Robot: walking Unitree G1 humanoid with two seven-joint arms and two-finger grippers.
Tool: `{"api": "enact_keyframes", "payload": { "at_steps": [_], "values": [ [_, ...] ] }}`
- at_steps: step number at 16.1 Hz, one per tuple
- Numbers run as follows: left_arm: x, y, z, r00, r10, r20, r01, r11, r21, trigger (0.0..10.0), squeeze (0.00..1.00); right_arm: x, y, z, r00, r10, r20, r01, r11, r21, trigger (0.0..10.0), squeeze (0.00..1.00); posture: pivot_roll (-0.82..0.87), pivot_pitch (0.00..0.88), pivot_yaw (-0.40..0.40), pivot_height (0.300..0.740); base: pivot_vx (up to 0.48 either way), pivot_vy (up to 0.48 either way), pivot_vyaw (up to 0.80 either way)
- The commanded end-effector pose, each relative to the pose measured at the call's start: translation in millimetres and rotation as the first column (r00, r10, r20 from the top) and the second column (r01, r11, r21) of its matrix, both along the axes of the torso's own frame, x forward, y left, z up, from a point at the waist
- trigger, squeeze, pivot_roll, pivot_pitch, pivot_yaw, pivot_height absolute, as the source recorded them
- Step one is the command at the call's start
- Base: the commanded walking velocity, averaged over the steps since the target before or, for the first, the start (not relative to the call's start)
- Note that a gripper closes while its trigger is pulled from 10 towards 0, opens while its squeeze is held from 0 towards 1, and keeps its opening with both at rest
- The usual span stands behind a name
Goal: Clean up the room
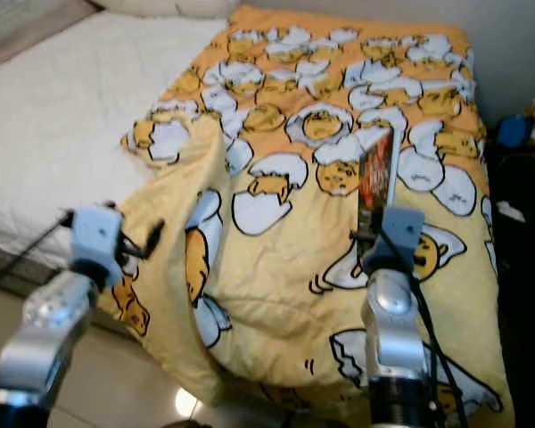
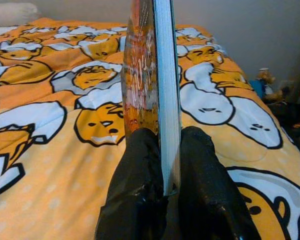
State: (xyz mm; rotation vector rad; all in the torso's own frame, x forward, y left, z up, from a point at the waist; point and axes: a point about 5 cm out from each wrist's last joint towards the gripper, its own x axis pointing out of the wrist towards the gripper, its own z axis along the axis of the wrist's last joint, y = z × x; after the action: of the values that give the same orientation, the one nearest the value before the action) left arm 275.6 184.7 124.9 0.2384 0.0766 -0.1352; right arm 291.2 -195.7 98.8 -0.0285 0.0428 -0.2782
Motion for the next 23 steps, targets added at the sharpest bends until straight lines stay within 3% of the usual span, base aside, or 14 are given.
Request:
{"api": "enact_keyframes", "payload": {
  "at_steps": [1,5,8,10,13,18,23],
  "values": [
    [1.1,5.0,2,0.999,0.035,-0.005,-0.035,0.999,-0.034,10.0,0.00,4.5,2.7,8,0.999,0.008,0.042,-0.008,1.000,0.005,10.0,0.00,0.01,0.000,0.038,0.740,0.000,0.000,-0.80],
    [5.7,1.8,3,0.999,0.040,0.019,-0.039,0.998,-0.046,10.0,0.00,7.1,15.2,8,0.992,0.122,0.027,-0.122,0.993,-0.002,10.0,0.00,-0.01,0.000,0.022,0.740,0.000,0.000,-0.20],
    [5.3,-4.1,2,1.000,0.014,0.015,-0.014,0.999,-0.049,10.0,0.00,8.7,8.8,9,0.995,0.096,0.033,-0.097,0.995,0.016,10.0,0.00,0.00,0.000,0.029,0.740,0.000,0.000,-0.53],
    [6.2,-2.1,4,1.000,0.015,0.016,-0.014,0.999,-0.051,10.0,0.00,8.4,13.5,6,0.994,0.110,0.025,-0.112,0.992,0.060,10.0,0.00,0.02,0.000,0.028,0.740,0.000,0.000,-0.80],
    [7.6,2.3,7,0.999,0.030,0.025,-0.029,0.999,-0.046,10.0,0.00,8.2,20.4,4,0.991,0.133,0.021,-0.135,0.988,0.081,10.0,0.00,0.02,0.000,0.033,0.740,0.000,0.290,-0.80],
    [6.4,1.5,2,0.999,0.041,0.007,-0.040,0.998,-0.050,10.0,0.00,8.8,15.9,5,0.992,0.125,0.013,-0.126,0.987,0.099,10.0,0.00,0.01,0.000,0.031,0.740,0.000,0.303,-0.80],
    [8.6,5.1,6,0.999,0.044,0.010,-0.044,0.998,-0.042,10.0,0.00,9.1,22.3,3,0.989,0.150,0.006,-0.150,0.983,0.108,10.0,0.00,0.02,0.000,0.034,0.740,0.000,0.307,-0.08]
  ]
}}
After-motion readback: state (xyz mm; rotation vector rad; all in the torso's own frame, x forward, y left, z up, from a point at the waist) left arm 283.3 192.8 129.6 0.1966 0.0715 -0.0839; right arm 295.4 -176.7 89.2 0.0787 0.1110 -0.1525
